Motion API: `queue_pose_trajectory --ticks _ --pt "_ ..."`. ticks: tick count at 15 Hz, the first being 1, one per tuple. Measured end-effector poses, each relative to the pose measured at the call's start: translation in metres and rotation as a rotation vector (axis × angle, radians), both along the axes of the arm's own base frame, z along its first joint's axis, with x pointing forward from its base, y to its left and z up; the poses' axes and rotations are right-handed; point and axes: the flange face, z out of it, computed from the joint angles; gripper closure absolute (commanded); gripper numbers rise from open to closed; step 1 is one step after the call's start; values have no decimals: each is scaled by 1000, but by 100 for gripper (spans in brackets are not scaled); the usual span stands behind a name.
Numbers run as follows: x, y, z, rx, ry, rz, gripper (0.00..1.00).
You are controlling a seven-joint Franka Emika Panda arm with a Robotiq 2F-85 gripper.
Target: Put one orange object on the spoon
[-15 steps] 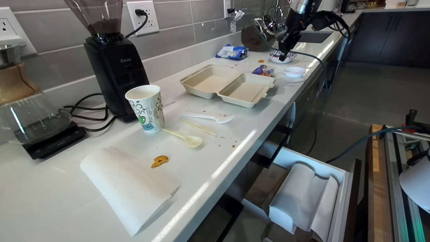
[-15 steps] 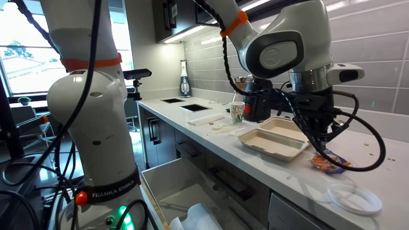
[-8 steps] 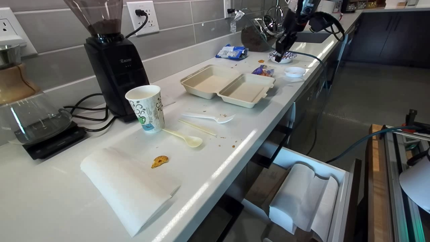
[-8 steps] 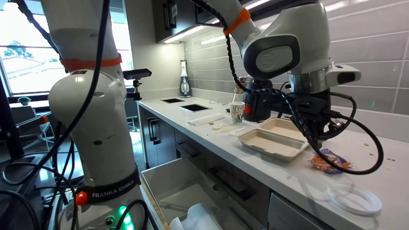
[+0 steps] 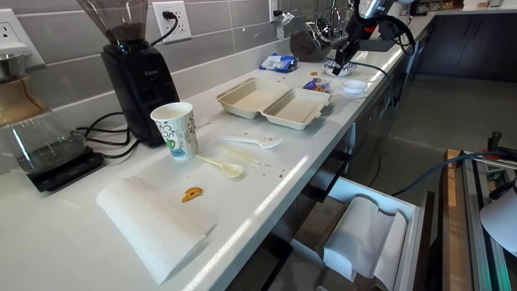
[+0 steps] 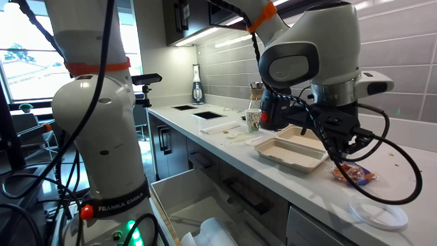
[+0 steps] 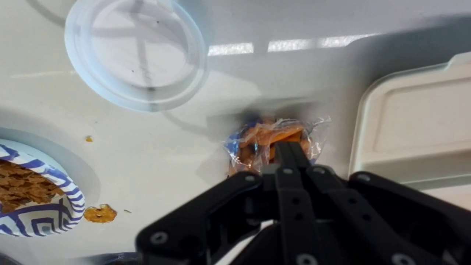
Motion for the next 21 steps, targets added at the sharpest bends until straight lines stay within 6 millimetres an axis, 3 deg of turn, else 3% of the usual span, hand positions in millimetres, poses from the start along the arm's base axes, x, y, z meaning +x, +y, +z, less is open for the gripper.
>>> queue_pose_trajectory --ticks 9,21 --pt "-1 -1 -6 8 -45 56 100" --pt "33 -2 -28 2 -18 86 100"
